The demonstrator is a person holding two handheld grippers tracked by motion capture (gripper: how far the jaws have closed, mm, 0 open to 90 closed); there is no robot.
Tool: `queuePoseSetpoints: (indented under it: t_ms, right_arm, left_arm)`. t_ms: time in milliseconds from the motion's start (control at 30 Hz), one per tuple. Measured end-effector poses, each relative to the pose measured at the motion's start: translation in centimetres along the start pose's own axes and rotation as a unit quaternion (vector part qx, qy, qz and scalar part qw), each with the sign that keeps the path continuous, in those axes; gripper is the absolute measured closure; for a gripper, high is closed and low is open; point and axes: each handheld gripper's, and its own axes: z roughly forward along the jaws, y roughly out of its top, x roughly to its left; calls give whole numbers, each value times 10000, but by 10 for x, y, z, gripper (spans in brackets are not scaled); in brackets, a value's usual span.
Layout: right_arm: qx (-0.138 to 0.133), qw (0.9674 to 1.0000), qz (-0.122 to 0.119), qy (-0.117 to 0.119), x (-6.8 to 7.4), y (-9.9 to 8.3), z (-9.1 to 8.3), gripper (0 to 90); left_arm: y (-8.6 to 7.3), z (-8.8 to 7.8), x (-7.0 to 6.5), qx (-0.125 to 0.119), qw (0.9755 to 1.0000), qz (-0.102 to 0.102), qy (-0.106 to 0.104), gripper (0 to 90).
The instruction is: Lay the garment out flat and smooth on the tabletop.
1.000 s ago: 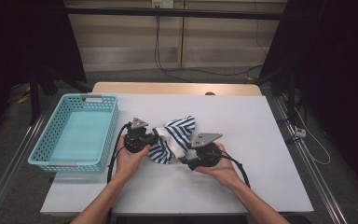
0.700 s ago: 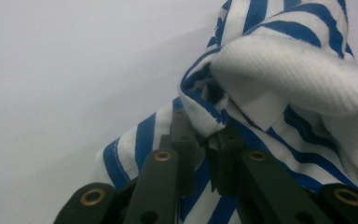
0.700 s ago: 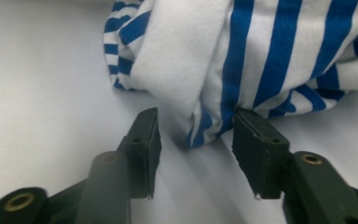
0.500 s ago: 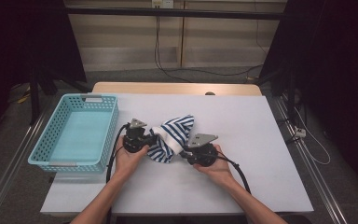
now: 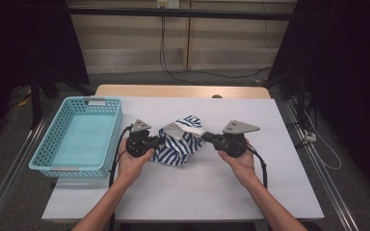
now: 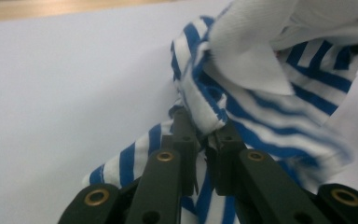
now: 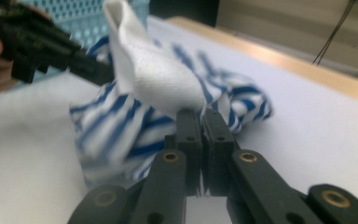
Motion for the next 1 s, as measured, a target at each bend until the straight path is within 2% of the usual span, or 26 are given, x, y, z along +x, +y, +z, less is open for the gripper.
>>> queuePoseSetpoints:
  t_ms: [67, 167, 233, 333, 400, 467, 533, 567, 600, 633, 667, 733, 767, 833, 867, 900, 967, 1000]
  right_arm:
    - [-176, 9998, 84, -60, -5, 8, -10, 884]
    - [-431, 9990, 72, -129, -12, 19, -27, 886]
    - [-580, 9982, 61, -169, -14, 26, -37, 888]
    - [-690, 9975, 15, -175, -18, 32, -46, 888]
    - [-590, 9980, 61, -200, -20, 28, -44, 888]
    - [-425, 9988, 127, -200, -22, 20, -37, 888]
    - [-259, 9993, 217, -180, -23, 13, -29, 888]
    - [-201, 9993, 256, -176, -23, 11, -26, 888]
    - [-142, 9994, 230, -201, -25, 9, -24, 888]
    - [-108, 9995, 227, -189, -25, 8, -22, 888]
    - [-105, 9994, 297, -149, -25, 7, -20, 888]
    - [-52, 9995, 256, -177, -27, 6, -17, 888]
    - [-44, 9994, 300, -156, -27, 5, -15, 888]
    - [3, 9994, 308, -168, -26, 4, -13, 888]
    - [10, 9995, 273, -150, -26, 3, -11, 888]
    - [22, 9995, 293, -154, -26, 3, -11, 888]
    - [27, 9995, 289, -151, -26, 3, -10, 888]
    - [25, 9995, 298, -138, -26, 3, -10, 887]
  left_arm:
    - [4, -5, -5, -238, 9996, -106, -114, 844]
    - [11, -15, -11, -436, 9987, -8, -267, 854]
    - [14, -21, -15, -527, 9979, 51, -376, 859]
    - [16, -23, -20, -484, 9976, 114, -477, 860]
    - [11, -16, -19, -414, 9984, 108, -366, 840]
    - [6, -11, -13, -248, 9995, 28, -183, 748]
    - [4, -10, -8, -330, 9993, -151, -50, 737]
    - [5, -14, -4, -276, 9996, -50, 10, 712]
    - [6, -17, -3, -481, 9986, -222, -40, 713]
    - [7, -21, -3, -562, 9979, -300, -111, 736]
    - [8, -24, -3, -547, 9982, -189, -181, 748]
    - [9, -23, -10, -509, 9971, -171, -531, 764]
    - [9, -21, -15, -414, 9973, -17, -607, 766]
    - [8, -11, -28, -313, 9974, 81, -639, 744]
    - [8, -5, -32, -252, 9972, 119, -687, 709]
    - [8, 1, -38, -169, 9973, 62, -713, 651]
    - [7, 15, -47, -18, 9968, 187, -776, 590]
    - [7, 21, -50, 163, 9963, 301, -783, 573]
